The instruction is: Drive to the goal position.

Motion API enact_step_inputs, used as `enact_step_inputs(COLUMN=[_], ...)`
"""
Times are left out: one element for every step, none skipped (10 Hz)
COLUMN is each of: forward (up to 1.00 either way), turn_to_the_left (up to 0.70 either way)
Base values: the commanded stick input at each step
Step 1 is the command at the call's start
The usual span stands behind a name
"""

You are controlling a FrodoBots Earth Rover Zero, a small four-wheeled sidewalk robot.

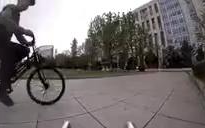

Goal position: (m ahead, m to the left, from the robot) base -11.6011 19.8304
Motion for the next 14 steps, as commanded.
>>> enact_step_inputs(forward=[0.0,0.0,0.0,0.0,0.0,0.0,0.0,0.0,0.0,0.0,0.0,0.0,0.0,0.0], turn_to_the_left=[0.45,0.45,0.45,0.45,0.45,0.45,0.45,0.45,0.45,0.45,0.45,0.45,0.45,0.45])
